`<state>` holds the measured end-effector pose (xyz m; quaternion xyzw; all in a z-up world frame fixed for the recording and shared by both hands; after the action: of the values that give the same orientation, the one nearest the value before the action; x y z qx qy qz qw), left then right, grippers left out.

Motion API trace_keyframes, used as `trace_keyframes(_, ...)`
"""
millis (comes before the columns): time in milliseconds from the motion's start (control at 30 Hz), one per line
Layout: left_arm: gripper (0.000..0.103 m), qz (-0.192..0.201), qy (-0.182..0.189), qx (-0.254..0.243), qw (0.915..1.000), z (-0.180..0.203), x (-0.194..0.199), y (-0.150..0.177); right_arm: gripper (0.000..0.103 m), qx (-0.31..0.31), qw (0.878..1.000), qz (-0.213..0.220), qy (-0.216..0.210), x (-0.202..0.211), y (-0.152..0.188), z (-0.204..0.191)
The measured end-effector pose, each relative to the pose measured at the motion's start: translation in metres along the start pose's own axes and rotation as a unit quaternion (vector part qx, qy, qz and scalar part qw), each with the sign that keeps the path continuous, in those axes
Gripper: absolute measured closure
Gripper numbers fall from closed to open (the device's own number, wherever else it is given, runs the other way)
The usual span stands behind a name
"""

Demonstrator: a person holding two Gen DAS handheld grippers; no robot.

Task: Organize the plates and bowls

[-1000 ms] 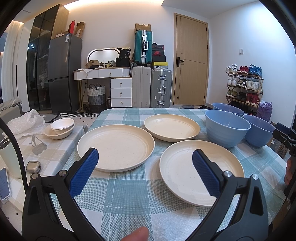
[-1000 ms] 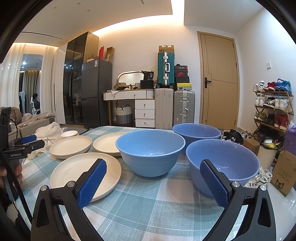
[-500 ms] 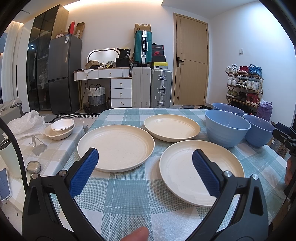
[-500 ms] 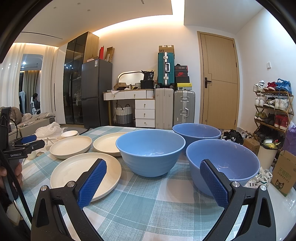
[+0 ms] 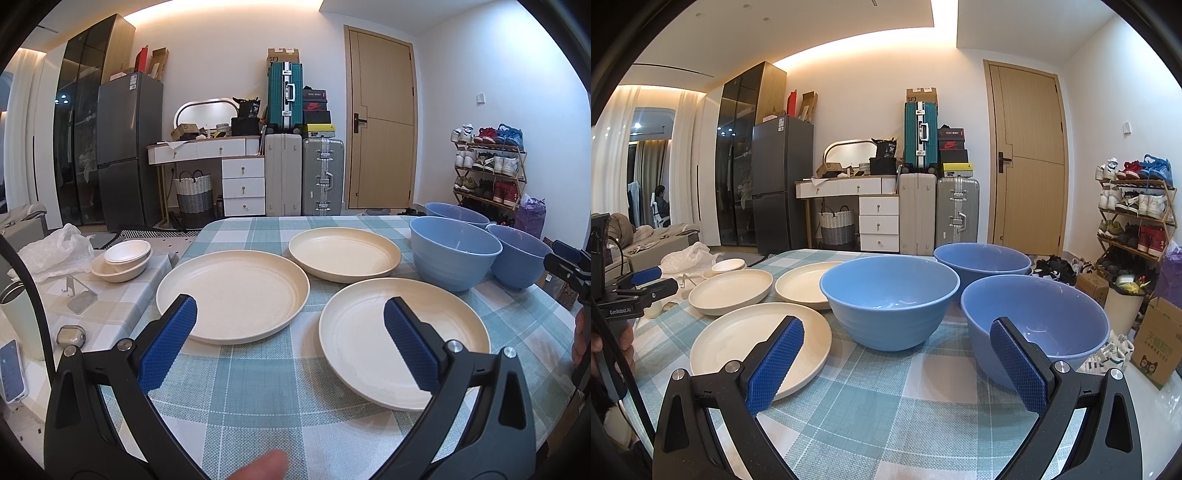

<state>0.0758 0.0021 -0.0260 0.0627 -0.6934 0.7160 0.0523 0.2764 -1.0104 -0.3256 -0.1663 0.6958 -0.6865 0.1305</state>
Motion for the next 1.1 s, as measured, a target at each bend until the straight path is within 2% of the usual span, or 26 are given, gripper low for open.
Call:
trace_keyframes(367,0.002,-0.01,-0.002,0.0,1.0,-0.008,-0.006,-0.001,0.0,-0.001,1.0,-0.01,-0.003,-0.003,0.003,0.006)
trace_keyframes(500,0.002,-0.008,0.005,0.013,0.9999,-0.015,-0.009,-0.002,0.0,-0.001,1.0,-0.005,-0.014,-0.001,-0.007,0.0)
trace_keyframes(700,0.002,-0.016,-0.008,0.006,0.9998,-0.025,-0.005,-0.014,0.0,-0.009,0.998,-0.02,-0.052,0.0,-0.026,-0.024)
trace_keyframes(967,0.002,-0.033,-0.033,0.024,0.9986,-0.047,0.005,-0.044,0.0,-0.019,0.993,-0.052,-0.103,-0.011,-0.049,-0.059)
trace_keyframes(1100,0.002,-0.042,-0.027,0.035,0.9981,-0.043,0.012,-0.062,0.0,-0.033,0.99,-0.06,-0.125,-0.016,-0.06,-0.073)
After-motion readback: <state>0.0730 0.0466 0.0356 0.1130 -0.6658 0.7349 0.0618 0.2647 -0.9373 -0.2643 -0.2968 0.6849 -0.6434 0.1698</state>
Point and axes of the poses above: each gripper's, at about its wrist camera, not at the fingertips, and x roughly against the way its jaws point, z to its right, y to its underside, the point moved 8 cm from there along -x, roughly the way its jaws point, and after that the axes turned 12 degrees about z, right-handed, at the moved point
